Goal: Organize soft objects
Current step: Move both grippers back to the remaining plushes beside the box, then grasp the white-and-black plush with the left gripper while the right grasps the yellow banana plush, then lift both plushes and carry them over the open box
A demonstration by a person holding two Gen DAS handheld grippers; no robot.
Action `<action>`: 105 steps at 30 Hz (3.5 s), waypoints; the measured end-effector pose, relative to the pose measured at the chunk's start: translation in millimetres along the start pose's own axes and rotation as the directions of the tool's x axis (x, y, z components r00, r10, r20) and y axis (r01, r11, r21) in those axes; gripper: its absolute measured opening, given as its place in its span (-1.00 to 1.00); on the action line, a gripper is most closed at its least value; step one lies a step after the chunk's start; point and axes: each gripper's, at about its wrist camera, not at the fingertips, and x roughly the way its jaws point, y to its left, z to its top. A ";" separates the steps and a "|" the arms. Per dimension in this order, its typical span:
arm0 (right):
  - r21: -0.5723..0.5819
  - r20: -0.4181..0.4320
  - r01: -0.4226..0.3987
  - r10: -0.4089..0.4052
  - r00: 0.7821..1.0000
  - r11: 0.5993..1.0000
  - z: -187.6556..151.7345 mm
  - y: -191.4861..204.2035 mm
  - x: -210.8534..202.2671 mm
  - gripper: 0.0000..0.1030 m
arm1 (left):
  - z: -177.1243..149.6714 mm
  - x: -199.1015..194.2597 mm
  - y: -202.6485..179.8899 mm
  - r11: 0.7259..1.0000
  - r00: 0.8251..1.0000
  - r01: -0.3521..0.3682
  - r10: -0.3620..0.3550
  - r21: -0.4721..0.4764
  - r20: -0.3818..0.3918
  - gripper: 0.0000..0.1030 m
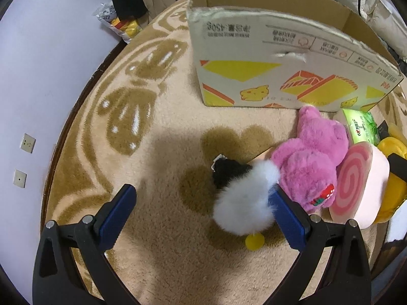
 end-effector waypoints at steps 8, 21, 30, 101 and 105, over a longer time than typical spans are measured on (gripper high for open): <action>0.017 -0.025 -0.036 0.037 0.999 0.999 1.9 -1.3 5.2 -0.07 | 0.5 7.2 1.0 0.999 0.999 0.033 -0.033 -0.025 -0.008 0.96; 0.012 -0.026 -0.038 0.038 0.999 0.999 1.3 1.0 4.6 -0.16 | -1.4 7.6 -2.4 0.981 0.981 0.192 -0.192 -0.030 0.006 -0.11; -0.018 0.025 -0.020 0.021 0.999 1.000 0.8 3.6 -10.7 -0.25 | -5.8 -2.2 -1.5 0.980 0.980 0.196 -0.195 -0.042 0.043 -0.32; -0.206 0.534 0.173 -0.037 0.845 0.963 105.4 64.3 -73.1 -0.23 | 93.3 -125.2 -6.6 0.999 0.766 -0.037 0.038 -0.015 0.642 -0.42; -0.215 0.522 0.164 -0.029 0.853 0.963 109.7 64.5 -61.7 -0.22 | 96.0 -112.1 -14.5 1.000 0.785 -0.011 -0.002 0.018 0.619 -0.41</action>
